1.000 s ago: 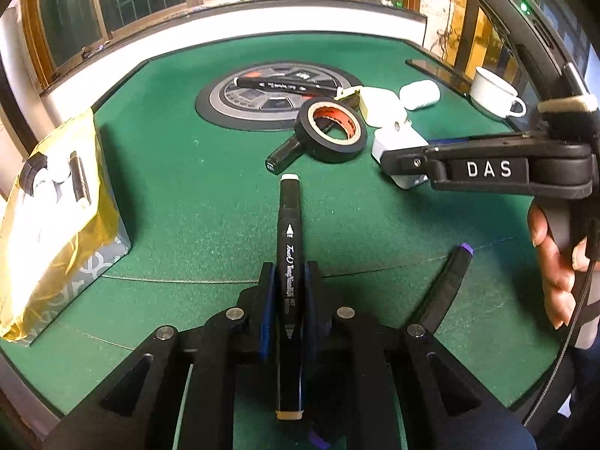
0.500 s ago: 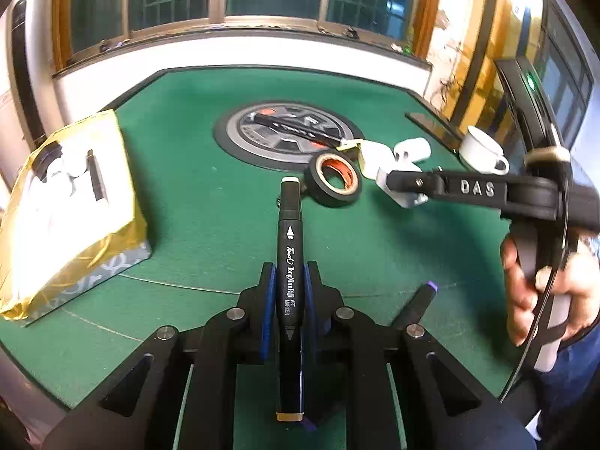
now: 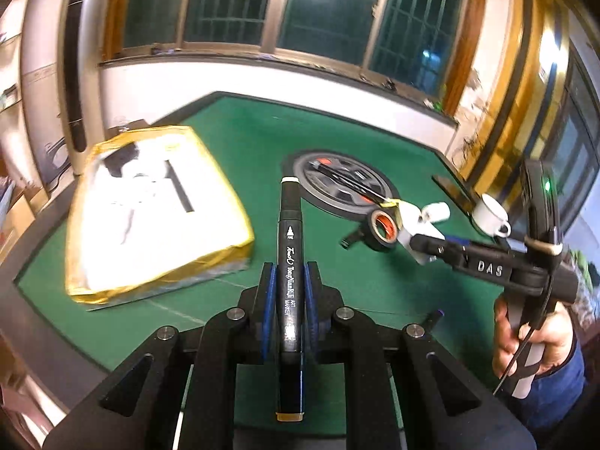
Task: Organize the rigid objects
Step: 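Carry the marker and the plug adapter in both grippers to the tray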
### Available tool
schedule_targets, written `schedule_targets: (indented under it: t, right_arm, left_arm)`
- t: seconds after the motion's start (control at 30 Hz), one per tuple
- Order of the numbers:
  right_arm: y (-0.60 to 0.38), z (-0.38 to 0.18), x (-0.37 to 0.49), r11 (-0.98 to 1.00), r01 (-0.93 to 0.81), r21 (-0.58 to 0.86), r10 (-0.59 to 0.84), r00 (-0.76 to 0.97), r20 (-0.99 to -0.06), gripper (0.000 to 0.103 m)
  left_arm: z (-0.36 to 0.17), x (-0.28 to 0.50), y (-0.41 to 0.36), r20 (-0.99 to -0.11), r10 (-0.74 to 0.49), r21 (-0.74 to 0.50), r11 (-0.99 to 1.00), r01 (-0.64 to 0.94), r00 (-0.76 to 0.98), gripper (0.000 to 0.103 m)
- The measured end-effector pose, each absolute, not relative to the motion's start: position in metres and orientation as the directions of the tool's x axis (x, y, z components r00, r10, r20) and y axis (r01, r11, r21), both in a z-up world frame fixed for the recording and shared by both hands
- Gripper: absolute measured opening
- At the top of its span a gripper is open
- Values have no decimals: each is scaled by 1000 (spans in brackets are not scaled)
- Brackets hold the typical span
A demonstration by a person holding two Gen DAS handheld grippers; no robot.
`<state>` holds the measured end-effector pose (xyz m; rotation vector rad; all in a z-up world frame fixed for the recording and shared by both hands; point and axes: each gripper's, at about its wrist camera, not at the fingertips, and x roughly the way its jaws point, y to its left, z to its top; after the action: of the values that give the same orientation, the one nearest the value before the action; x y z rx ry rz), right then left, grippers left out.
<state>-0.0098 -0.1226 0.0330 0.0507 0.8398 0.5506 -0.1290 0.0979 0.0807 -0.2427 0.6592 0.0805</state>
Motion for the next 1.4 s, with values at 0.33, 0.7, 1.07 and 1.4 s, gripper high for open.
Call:
schedule_targets:
  t: [0.33, 0.7, 1.07, 1.4]
  right_arm:
    - [-59, 52, -20, 799, -540, 266, 546, 466, -696, 39]
    - [14, 53, -21, 733, -627, 264, 578, 370, -728, 40]
    - [61, 51, -22, 699, -672, 247, 577, 325, -749, 40]
    - [87, 53, -11, 689, -679, 253, 581, 310, -752, 40]
  left_arm:
    - [84, -147, 140, -585, 47, -239, 944, -228, 810, 13]
    - [77, -153, 184, -580, 78, -284, 914, -291, 811, 13]
    - [61, -156, 215, -584, 93, -328, 882, -339, 806, 13]
    - [48, -144, 235, -589, 77, -364, 863, -350, 804, 13]
